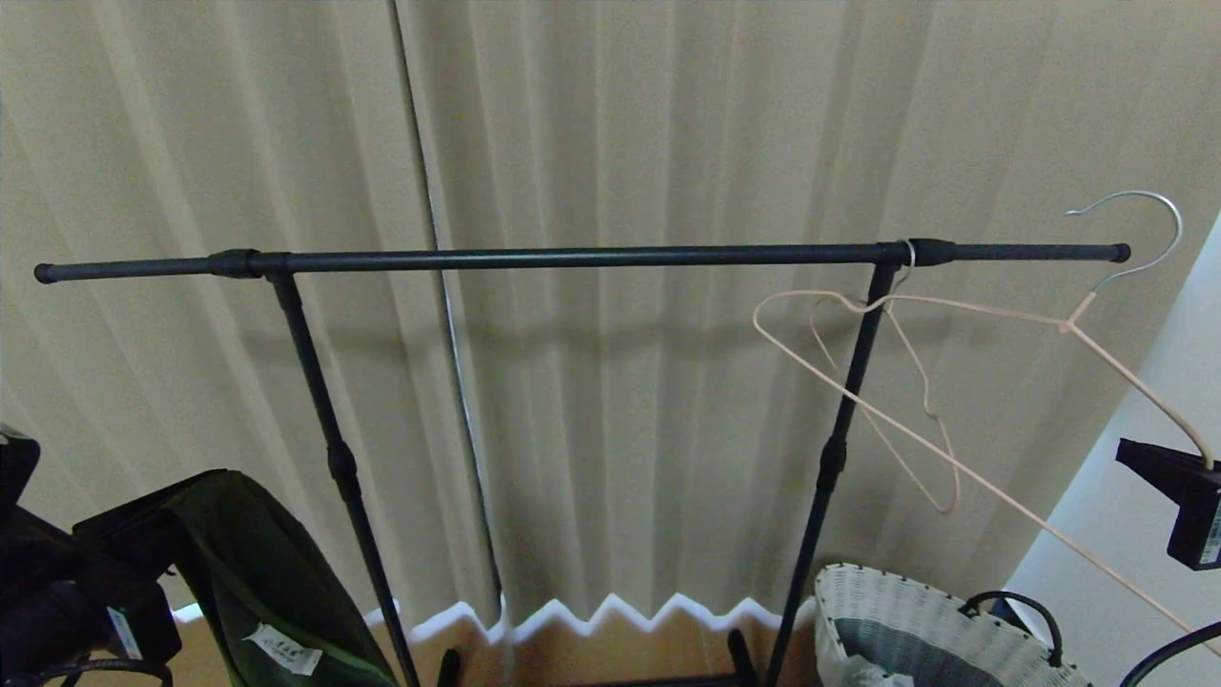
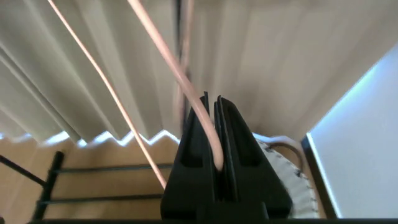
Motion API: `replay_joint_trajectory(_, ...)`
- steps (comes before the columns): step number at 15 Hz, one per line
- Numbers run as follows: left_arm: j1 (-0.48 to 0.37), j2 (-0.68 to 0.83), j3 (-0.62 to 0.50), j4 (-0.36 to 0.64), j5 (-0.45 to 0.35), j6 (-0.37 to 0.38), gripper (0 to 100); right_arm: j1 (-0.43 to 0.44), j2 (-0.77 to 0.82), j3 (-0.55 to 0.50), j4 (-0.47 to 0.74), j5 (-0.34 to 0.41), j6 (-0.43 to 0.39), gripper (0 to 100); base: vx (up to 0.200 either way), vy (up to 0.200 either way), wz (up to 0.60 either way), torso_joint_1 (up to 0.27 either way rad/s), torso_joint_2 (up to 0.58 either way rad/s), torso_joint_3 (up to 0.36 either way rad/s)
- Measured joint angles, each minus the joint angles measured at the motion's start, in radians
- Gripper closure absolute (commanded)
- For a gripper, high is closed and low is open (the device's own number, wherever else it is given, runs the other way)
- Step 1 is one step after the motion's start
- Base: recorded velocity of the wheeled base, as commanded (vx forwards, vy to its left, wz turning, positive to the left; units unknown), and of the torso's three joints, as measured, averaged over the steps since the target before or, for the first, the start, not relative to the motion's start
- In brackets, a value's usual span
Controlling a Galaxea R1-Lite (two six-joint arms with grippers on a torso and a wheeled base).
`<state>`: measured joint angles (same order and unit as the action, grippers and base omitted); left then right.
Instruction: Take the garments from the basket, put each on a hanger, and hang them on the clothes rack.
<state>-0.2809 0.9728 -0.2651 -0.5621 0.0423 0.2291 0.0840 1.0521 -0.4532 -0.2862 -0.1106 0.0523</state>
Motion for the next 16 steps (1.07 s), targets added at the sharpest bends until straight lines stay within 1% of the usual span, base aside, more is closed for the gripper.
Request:
replay_joint_trajectory(2,0.000,0.000,0.004,0.000,0.000,-0.001,100,0.000,0.000,0.012,0.003,0.000,-0.002,100,0.000,0.000,0.00,0.000,0.00,0.000)
replay_joint_trajectory(4,0.007,0.000,0.008,-0.001,0.000,-0.012,100,0.016,0.000,0.007,0.015,0.000,-0.030,100,0.000,0.000,0.00,0.000,0.00,0.000)
replay_joint_trajectory(7,0.028,0.007,0.003,0.001,0.001,0.007,100,0.067,0.001,0.001,0.049,0.002,-0.058,100,0.000,0.000,0.00,0.000,0.00,0.000)
replay_joint_trajectory(8,0.036,0.015,-0.018,0.002,0.002,0.022,100,0.098,0.002,-0.004,0.057,0.002,-0.059,100,0.000,0.000,0.00,0.000,0.00,0.000)
replay_joint_trajectory(12,0.084,0.099,-0.136,0.006,0.011,0.056,100,0.341,0.053,-0.027,0.057,0.003,-0.049,100,0.000,0.000,0.00,0.000,0.00,0.000)
replay_joint_trajectory(14,0.085,0.173,-0.217,0.010,0.025,0.075,100,0.428,0.100,-0.052,0.040,0.002,-0.004,100,0.000,0.000,0.00,0.000,0.00,0.000)
replay_joint_trajectory(15,0.079,0.217,-0.264,0.019,0.049,0.084,100,0.467,0.121,-0.070,0.037,0.002,0.029,100,0.000,0.000,0.00,0.000,0.00,0.000)
replay_joint_trajectory(16,0.065,0.264,-0.322,0.041,0.094,0.088,100,0.507,0.143,-0.086,0.035,0.001,0.064,100,0.000,0.000,0.00,0.000,0.00,0.000)
